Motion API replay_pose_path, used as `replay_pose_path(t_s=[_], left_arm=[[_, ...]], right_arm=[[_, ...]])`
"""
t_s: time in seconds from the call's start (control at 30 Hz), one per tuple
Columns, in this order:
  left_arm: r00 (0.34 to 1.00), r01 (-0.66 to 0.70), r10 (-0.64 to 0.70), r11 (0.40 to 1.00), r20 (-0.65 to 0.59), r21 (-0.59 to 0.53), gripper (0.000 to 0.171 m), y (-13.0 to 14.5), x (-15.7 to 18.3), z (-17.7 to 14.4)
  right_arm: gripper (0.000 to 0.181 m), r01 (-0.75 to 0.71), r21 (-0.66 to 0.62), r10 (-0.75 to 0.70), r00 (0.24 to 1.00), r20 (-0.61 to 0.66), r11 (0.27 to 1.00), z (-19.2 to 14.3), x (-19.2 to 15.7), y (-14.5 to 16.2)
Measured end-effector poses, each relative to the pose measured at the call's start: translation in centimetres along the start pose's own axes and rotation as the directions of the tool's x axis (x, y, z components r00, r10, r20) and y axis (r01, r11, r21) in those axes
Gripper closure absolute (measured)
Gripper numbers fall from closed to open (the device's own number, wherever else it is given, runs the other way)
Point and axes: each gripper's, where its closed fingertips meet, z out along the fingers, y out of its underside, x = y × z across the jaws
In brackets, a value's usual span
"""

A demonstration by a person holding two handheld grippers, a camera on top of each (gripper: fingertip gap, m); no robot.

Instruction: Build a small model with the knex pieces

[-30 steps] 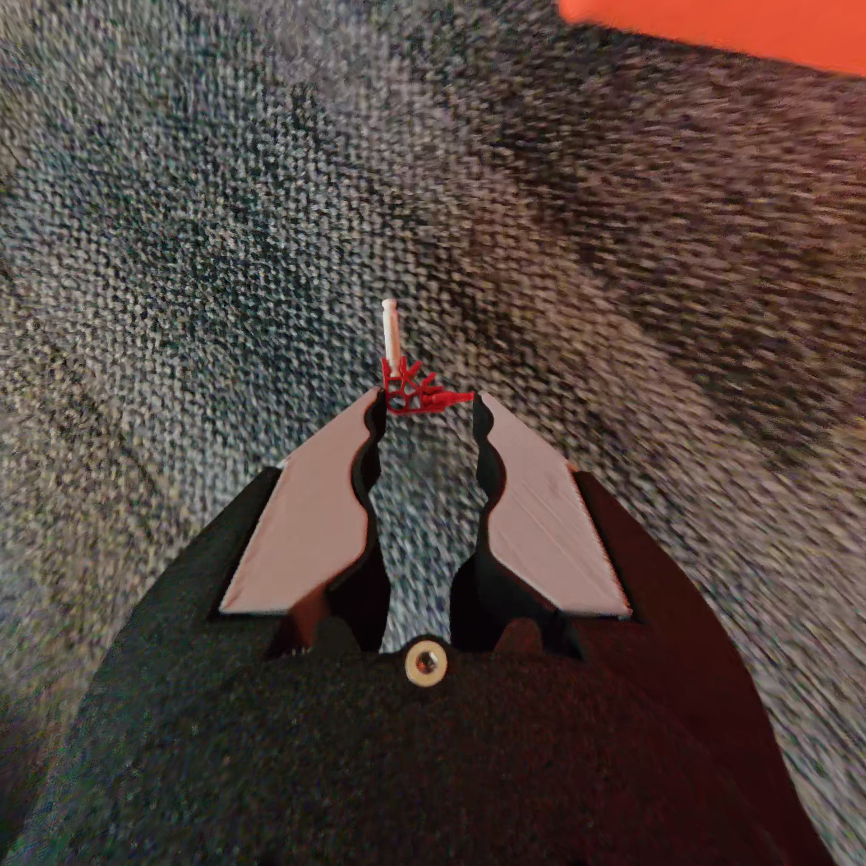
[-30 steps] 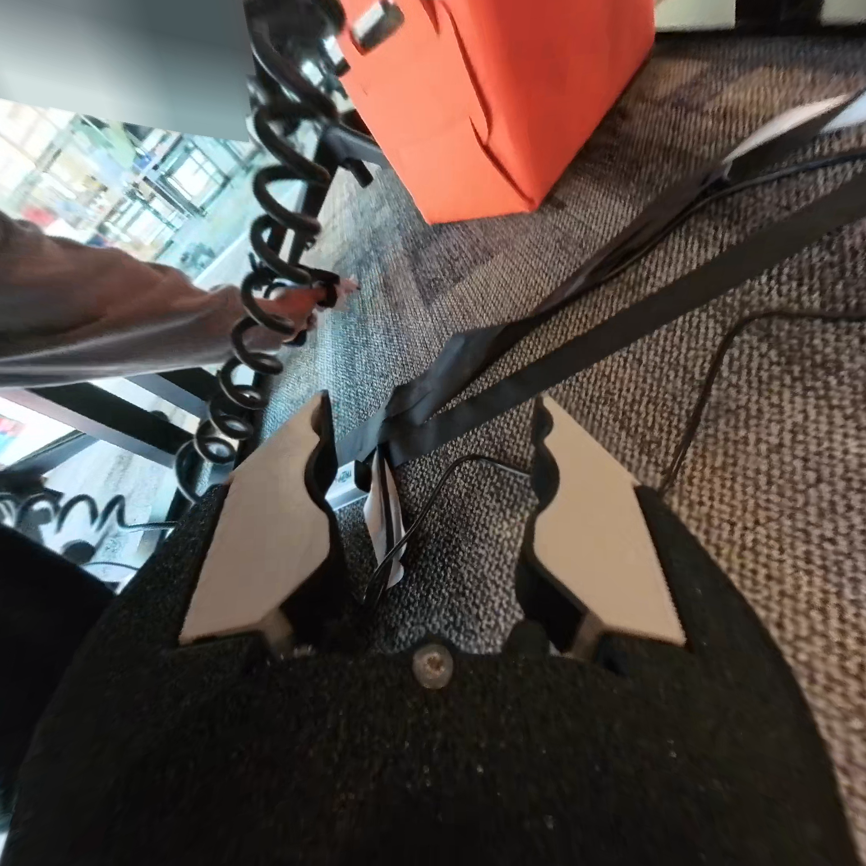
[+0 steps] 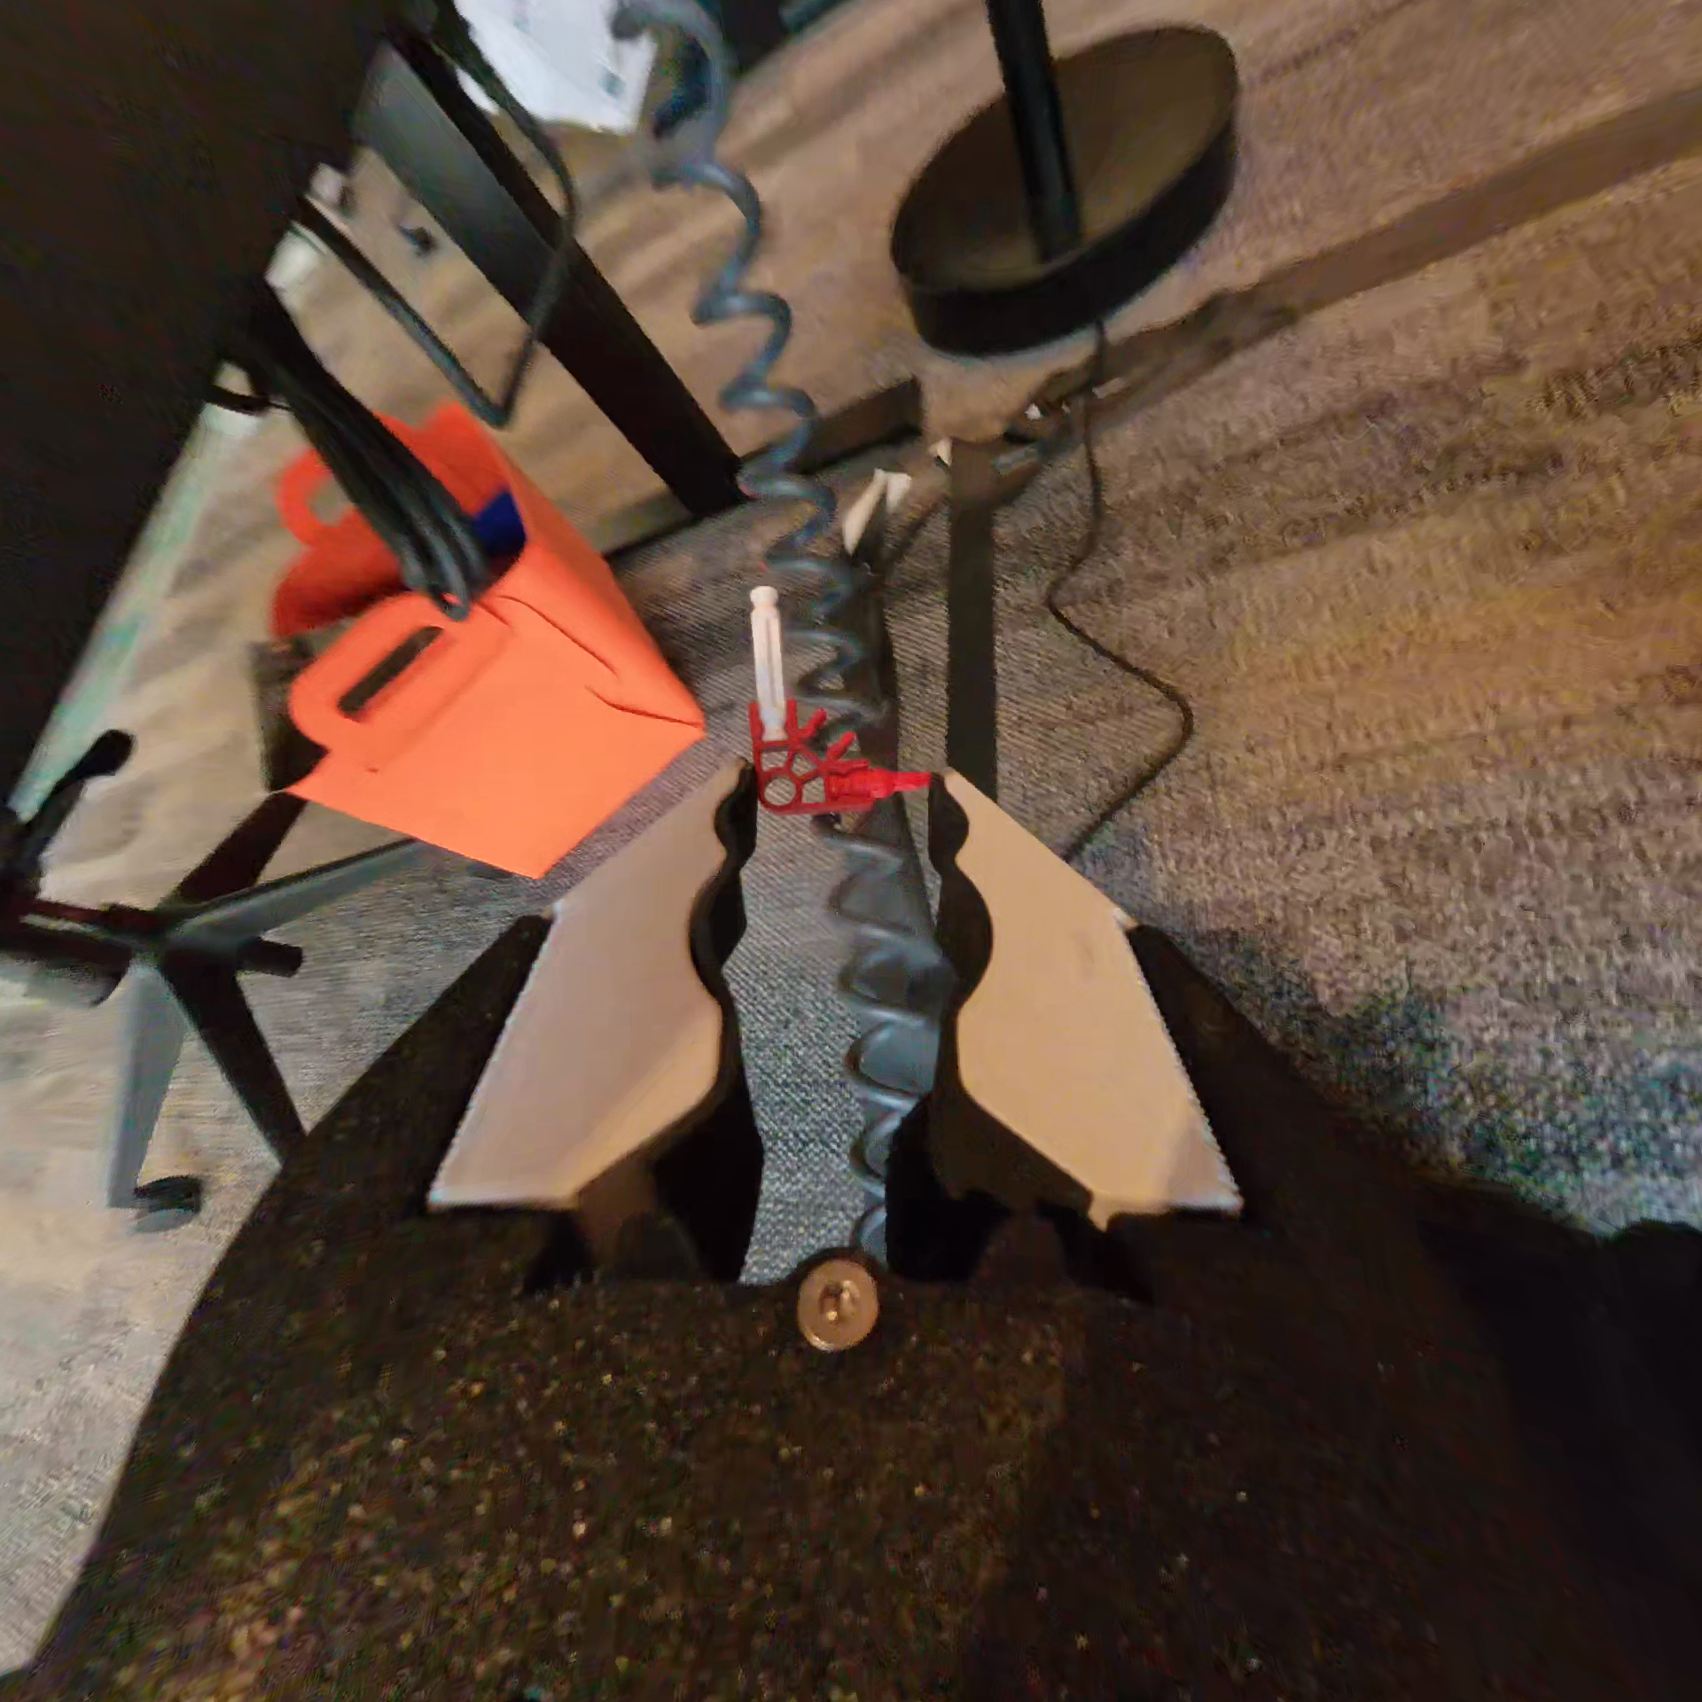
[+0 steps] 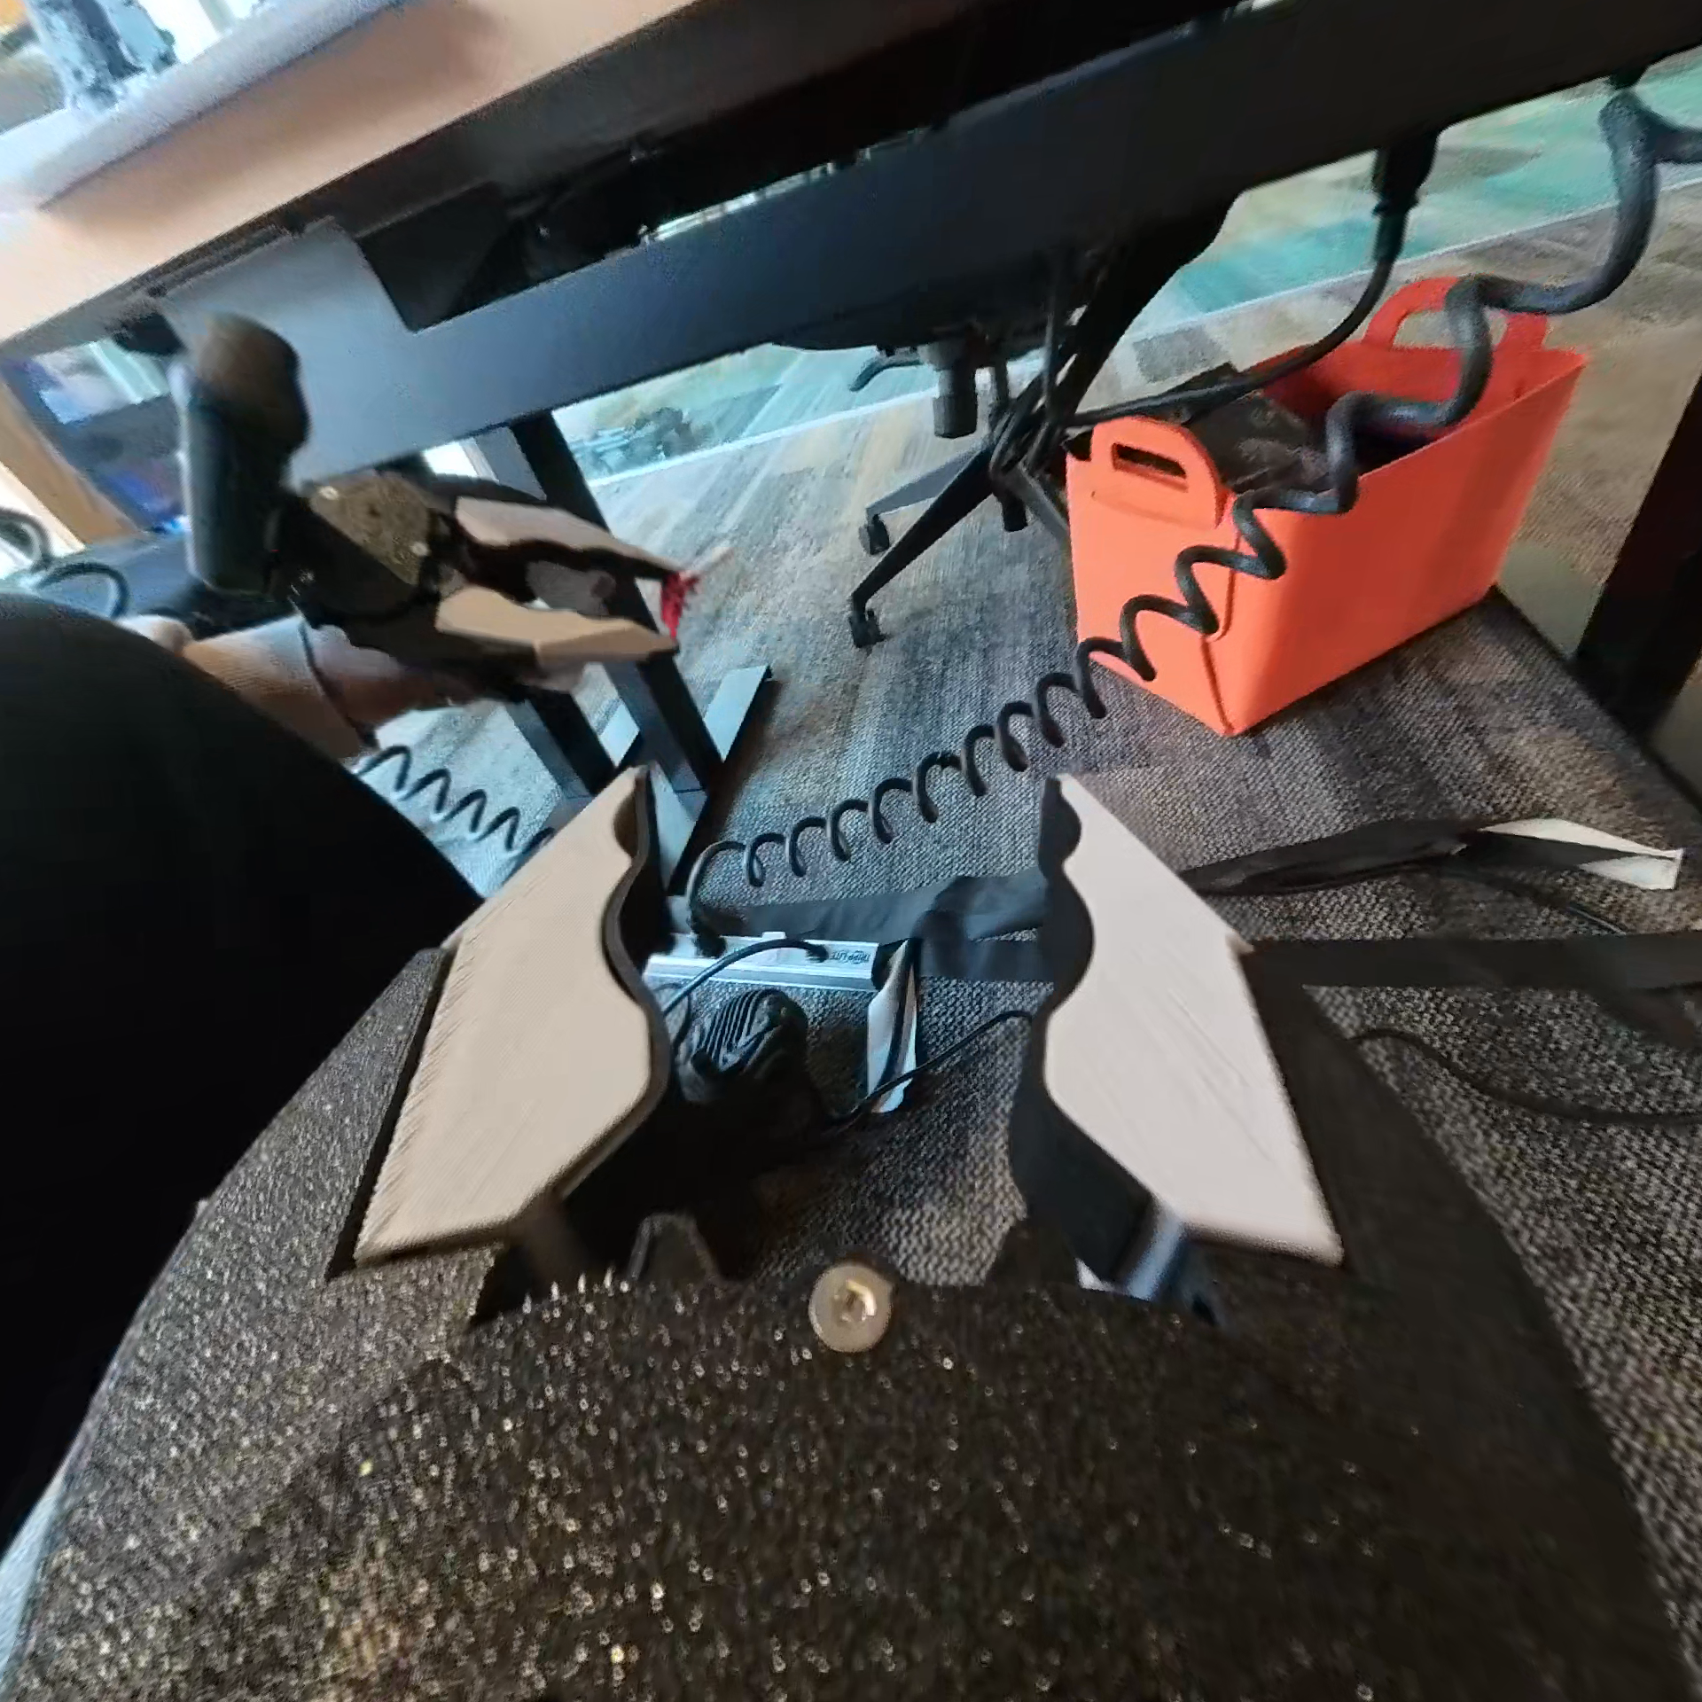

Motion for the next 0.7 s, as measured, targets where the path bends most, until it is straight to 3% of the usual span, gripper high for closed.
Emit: replay_pose_path(t_s=[0.17,0.27,0.43,0.57,0.7], left_arm=[[0.997,0.013,-0.018,0.998,0.078,0.060,0.136,-3.0,-1.0,-4.4],[1.000,0.000,-0.002,0.996,0.020,0.093,0.135,-6.5,-0.5,-7.2],[0.988,0.010,0.018,0.984,-0.151,0.178,0.136,-15.0,1.8,-10.5],[0.965,0.038,0.034,0.963,-0.262,0.268,0.136,-20.7,4.0,-10.3],[0.942,0.055,0.061,0.942,-0.331,0.330,0.136,-24.3,5.8,-7.9]], right_arm=[[0.100,0.011,-0.016,-0.011,0.999,0.030,1.000,-0.3,0.3,-0.2],[0.100,0.049,-0.009,-0.048,0.997,0.059,0.999,-0.2,0.2,-1.6],[0.102,0.134,0.011,-0.133,0.967,0.215,0.991,-0.3,-3.0,-5.9],[0.113,0.175,0.048,-0.180,0.914,0.363,0.983,-1.8,-5.8,-9.6],[0.118,0.032,0.053,-0.052,0.896,0.441,0.998,-4.0,-5.6,-12.3]])
